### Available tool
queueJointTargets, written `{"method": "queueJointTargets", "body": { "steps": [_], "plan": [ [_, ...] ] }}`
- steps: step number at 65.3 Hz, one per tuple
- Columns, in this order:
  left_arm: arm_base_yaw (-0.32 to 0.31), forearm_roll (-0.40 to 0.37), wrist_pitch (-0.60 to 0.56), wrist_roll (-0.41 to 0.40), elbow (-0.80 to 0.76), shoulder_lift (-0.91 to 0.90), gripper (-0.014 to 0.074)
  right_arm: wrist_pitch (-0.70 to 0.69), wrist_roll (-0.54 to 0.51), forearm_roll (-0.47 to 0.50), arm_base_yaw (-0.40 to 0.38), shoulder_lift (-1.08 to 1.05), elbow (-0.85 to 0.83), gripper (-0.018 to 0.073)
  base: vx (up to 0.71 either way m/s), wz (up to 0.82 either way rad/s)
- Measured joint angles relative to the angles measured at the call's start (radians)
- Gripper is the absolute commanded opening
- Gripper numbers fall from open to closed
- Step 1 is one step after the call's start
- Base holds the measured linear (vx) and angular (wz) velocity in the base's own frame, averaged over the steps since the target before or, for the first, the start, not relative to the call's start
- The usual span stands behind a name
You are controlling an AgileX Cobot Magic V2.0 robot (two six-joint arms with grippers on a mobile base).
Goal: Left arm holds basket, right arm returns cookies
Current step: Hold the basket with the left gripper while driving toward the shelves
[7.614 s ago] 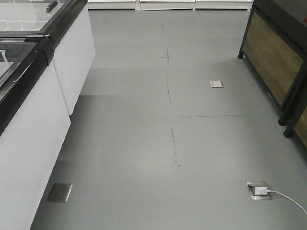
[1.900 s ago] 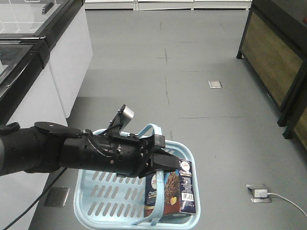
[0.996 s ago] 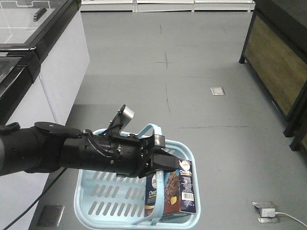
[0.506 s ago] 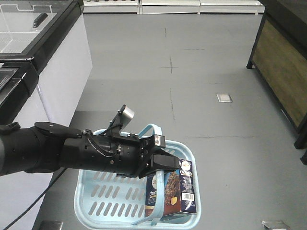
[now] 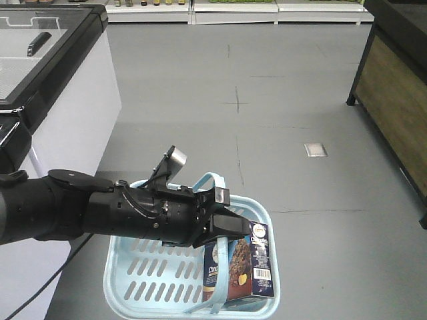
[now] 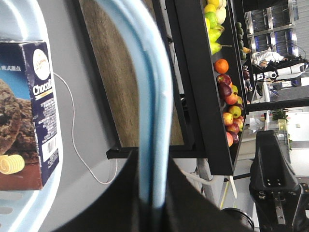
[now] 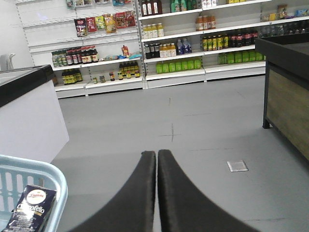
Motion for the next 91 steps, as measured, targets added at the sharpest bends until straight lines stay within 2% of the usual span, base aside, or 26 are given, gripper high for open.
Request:
{"method": "queueJointTargets", "body": {
  "steps": [91],
  "plan": [
    [0.000, 0.000, 0.000, 0.000, 0.000, 0.000, -0.0008, 0.000, 0.000, 0.000, 0.000, 0.000, 0.000, -0.0008, 0.32, 0.01]
  ]
}}
